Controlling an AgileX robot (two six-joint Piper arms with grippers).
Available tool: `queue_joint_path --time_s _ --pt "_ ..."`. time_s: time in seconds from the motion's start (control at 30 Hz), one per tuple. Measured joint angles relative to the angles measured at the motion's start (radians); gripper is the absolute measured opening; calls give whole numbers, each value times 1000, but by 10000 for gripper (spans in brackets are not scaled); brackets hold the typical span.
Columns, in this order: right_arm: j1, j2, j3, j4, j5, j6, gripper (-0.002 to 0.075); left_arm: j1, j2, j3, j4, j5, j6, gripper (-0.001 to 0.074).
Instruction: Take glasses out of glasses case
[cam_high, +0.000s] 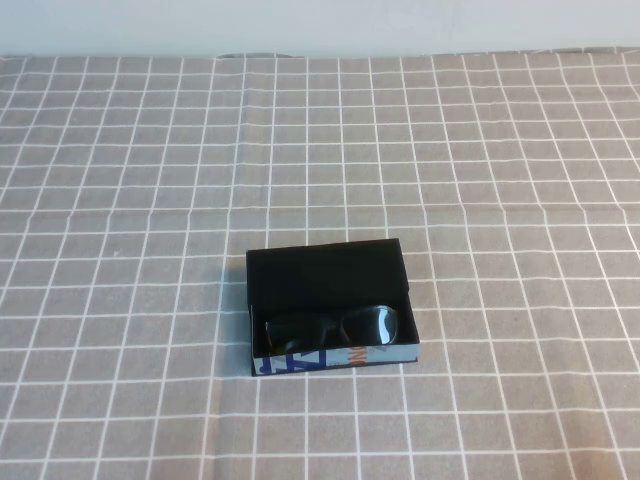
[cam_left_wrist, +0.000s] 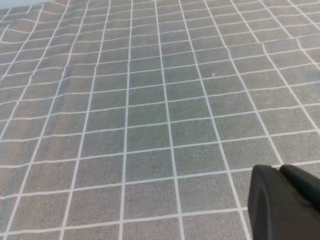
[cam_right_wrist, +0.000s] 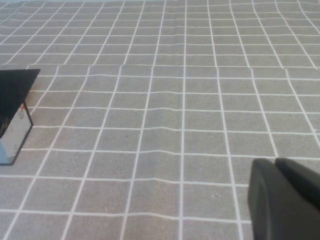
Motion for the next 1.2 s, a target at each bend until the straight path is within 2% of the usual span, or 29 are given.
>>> queue_joint_path --time_s 1.2 --pt "0 0 0 87 -23 0 -18 0 0 0 0 0 0 -4"
